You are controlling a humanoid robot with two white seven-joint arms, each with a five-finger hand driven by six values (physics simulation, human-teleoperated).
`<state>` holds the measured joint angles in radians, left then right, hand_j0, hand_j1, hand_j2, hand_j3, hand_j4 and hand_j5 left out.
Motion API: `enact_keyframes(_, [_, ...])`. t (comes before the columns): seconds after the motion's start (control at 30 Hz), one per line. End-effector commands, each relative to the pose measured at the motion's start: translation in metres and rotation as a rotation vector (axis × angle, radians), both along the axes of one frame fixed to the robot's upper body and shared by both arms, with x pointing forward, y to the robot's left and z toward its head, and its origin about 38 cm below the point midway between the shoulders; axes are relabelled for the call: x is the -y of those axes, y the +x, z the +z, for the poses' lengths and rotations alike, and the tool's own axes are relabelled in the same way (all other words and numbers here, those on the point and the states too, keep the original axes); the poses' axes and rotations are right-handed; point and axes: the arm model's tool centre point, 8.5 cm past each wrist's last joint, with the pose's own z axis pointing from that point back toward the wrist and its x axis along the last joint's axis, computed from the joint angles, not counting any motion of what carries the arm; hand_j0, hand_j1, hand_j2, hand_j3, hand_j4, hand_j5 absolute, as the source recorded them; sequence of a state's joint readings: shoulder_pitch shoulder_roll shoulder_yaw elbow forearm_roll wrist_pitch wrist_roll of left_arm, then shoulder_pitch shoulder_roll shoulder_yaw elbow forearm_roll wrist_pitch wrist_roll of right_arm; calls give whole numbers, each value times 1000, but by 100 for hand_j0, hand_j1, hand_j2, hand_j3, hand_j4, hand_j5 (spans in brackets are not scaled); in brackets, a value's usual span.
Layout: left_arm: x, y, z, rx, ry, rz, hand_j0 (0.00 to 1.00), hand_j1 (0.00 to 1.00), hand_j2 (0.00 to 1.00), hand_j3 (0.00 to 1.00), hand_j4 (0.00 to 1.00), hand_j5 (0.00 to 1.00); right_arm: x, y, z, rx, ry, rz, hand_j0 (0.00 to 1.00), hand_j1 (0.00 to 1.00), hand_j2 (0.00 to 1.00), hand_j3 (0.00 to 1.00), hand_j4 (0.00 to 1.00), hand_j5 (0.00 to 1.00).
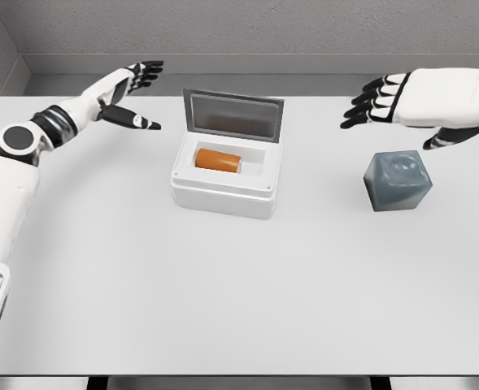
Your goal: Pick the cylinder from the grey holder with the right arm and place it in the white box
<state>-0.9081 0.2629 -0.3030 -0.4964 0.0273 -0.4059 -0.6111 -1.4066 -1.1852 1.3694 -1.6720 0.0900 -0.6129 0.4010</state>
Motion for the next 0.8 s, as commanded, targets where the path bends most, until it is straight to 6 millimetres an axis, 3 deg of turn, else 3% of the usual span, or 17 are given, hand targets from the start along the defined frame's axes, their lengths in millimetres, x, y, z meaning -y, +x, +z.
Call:
enact_keyframes(0.0, [7,0,-1,0,-7,-10,100,100,100,100,100,100,3,-1,1,-6,12,-11,100,100,100,100,100,100])
enact_keyframes(0.37, [32,-2,11,43,50,-110,100,100,100,100,100,100,8,-2,3,-5,16,-22,100,100,100,100,100,100])
enact_keyframes(0.57, [11,-3,21,52,-52,-72,100,100,100,100,100,100,6,-2,2,-5,17,-19,100,100,100,100,100,100])
enact_keyframes(0.77, [12,-2,22,39,-80,-63,100,100,100,100,100,100,6,-2,2,-5,17,-19,100,100,100,100,100,100])
